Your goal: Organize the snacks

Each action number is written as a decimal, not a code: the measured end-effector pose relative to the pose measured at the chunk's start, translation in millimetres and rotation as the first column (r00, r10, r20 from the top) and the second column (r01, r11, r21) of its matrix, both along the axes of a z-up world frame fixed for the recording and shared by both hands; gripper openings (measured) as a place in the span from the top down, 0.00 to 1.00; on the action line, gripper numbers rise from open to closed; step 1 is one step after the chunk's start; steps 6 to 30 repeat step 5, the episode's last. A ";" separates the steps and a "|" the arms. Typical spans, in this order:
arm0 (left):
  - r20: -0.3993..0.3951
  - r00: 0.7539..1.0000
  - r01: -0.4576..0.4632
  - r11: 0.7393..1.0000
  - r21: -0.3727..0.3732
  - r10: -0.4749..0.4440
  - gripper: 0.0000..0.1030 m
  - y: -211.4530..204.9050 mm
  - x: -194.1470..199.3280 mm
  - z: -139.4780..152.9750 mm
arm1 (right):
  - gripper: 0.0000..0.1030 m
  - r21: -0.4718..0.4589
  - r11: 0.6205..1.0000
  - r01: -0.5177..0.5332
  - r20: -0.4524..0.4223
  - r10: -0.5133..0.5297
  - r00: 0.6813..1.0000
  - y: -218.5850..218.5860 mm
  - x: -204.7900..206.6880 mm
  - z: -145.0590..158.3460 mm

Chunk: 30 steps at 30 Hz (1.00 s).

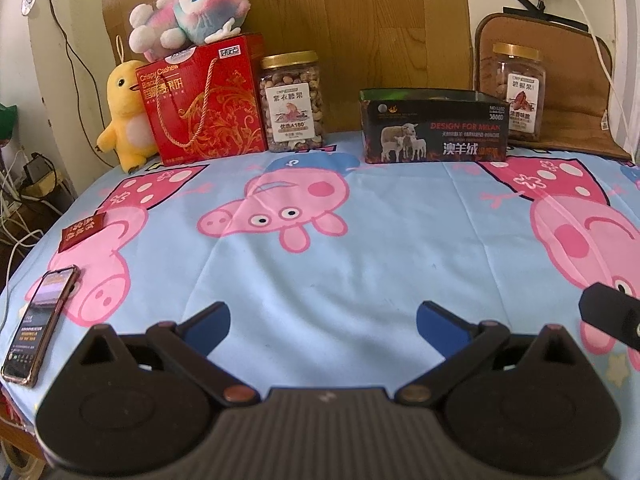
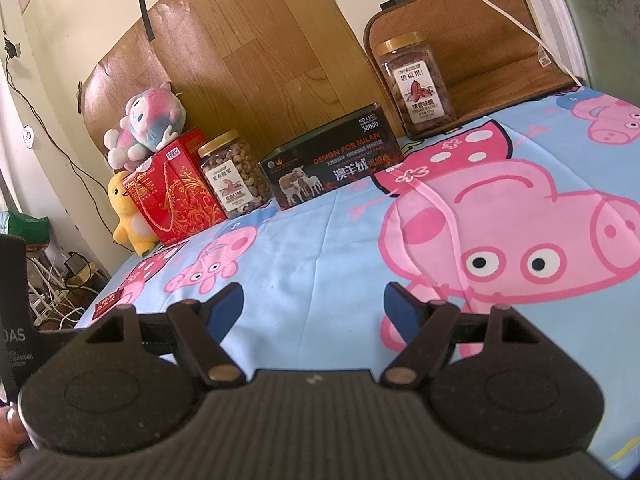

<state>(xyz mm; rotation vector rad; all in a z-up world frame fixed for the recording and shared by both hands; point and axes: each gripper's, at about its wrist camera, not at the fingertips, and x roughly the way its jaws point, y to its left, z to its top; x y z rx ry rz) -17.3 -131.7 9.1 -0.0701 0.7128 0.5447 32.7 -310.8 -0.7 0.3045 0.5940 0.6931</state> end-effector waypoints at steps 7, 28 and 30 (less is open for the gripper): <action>0.008 1.000 0.028 1.000 -0.013 -0.028 0.00 -2.1 0.2 0.9 | 0.23 -0.001 1.000 0.000 0.000 0.000 1.000 0.0 -0.1 0.1; 0.008 1.000 0.028 1.000 -0.013 -0.028 0.00 -2.1 0.2 0.9 | 0.23 -0.001 1.000 0.000 0.000 0.000 1.000 0.0 -0.1 0.1; 0.008 1.000 0.028 1.000 -0.013 -0.028 0.00 -2.1 0.2 0.9 | 0.23 -0.001 1.000 0.000 0.000 0.000 1.000 0.0 -0.1 0.1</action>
